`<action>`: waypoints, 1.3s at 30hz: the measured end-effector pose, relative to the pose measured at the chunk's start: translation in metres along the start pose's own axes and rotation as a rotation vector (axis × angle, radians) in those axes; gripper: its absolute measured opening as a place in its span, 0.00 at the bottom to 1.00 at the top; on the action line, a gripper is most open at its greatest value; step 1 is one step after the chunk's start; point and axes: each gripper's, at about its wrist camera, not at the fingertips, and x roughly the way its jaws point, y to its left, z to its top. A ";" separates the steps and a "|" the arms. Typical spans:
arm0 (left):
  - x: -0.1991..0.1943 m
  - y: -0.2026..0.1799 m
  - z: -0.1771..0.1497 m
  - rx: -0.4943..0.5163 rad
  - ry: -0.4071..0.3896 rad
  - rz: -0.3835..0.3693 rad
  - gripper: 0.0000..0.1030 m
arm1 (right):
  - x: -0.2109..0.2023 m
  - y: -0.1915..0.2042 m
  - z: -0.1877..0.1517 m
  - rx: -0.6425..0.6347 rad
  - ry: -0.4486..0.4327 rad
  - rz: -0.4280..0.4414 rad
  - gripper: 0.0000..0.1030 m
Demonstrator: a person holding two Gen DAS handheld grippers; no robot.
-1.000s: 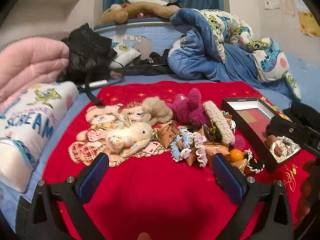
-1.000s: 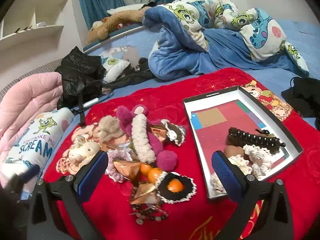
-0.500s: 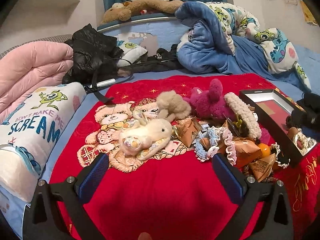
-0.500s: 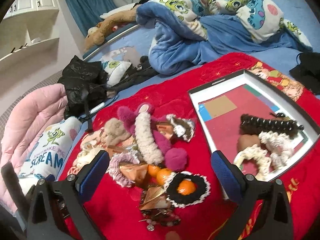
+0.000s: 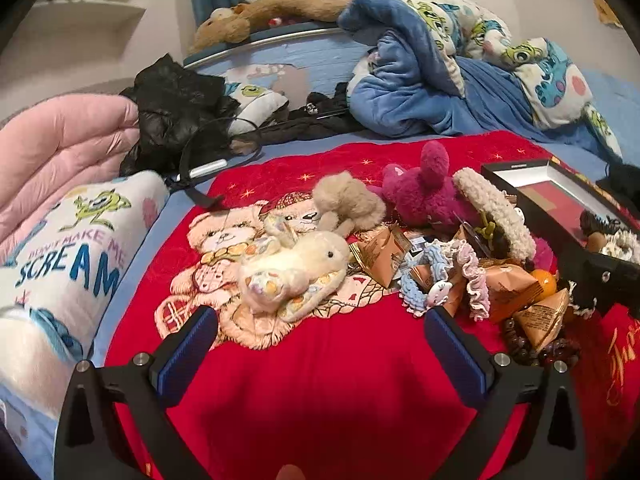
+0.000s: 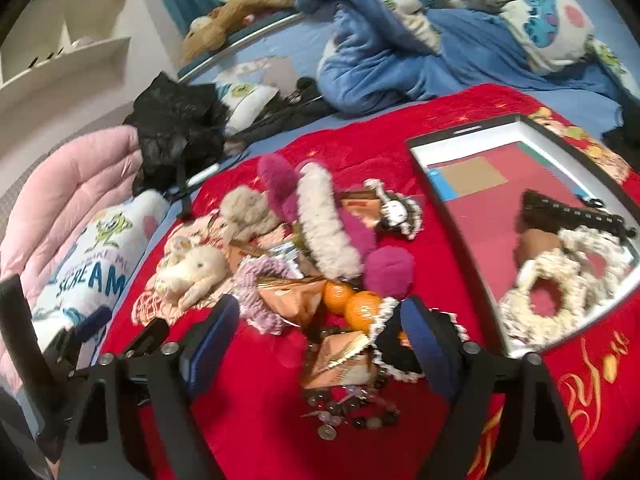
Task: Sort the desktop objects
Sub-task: 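Move both tools back over the pile of items beside the box, then close the left tool on the cream spotted plush bunny while the right tool reaches the candy packet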
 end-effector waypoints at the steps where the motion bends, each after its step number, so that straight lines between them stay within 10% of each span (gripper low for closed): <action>1: 0.002 0.001 0.000 0.006 -0.002 -0.005 1.00 | 0.002 0.003 0.000 -0.014 0.007 -0.009 0.79; 7: 0.008 0.021 -0.007 0.009 0.022 0.087 1.00 | 0.020 0.011 -0.006 -0.042 0.040 -0.003 0.78; 16: 0.013 0.082 -0.024 -0.205 0.049 0.017 1.00 | 0.046 0.022 -0.005 0.029 0.093 0.046 0.69; 33: 0.104 0.042 0.021 -0.125 0.099 0.010 1.00 | 0.064 0.033 -0.014 -0.035 0.142 0.018 0.62; 39: 0.128 0.049 0.020 -0.192 0.174 0.012 1.00 | 0.071 0.033 -0.016 -0.054 0.185 -0.014 0.39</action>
